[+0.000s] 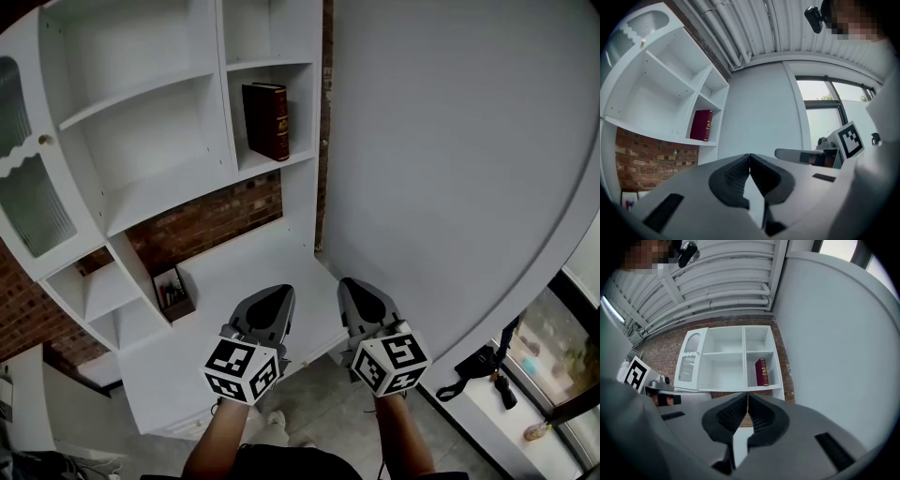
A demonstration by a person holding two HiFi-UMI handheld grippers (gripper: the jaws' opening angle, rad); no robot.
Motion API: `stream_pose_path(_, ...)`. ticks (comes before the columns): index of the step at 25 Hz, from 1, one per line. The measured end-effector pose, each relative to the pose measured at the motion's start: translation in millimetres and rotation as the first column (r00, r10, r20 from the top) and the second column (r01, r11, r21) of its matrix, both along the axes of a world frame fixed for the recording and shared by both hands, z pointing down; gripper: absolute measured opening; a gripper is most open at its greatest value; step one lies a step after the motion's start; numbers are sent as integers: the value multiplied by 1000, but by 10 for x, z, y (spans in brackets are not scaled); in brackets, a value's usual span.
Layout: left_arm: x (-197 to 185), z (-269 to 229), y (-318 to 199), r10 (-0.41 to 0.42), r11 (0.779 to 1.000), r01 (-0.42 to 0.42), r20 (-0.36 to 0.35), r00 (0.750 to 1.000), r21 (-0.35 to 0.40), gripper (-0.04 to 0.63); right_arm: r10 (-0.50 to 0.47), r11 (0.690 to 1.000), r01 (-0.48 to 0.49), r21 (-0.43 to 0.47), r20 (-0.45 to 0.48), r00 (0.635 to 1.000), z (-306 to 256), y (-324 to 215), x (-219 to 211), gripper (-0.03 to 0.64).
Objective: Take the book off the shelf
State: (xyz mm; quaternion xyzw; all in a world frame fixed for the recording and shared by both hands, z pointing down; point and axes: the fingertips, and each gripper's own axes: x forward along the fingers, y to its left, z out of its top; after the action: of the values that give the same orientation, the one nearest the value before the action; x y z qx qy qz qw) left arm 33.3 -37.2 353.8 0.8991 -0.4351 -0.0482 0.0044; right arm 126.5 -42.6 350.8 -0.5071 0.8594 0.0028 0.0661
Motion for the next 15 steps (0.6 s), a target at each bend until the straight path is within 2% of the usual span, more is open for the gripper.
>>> stream_pose_path(15,-23,44,-364,-4,1000,4,-9,1000,-21,17,-7,1000,7,-9,11,1000,-9,-388,13,23)
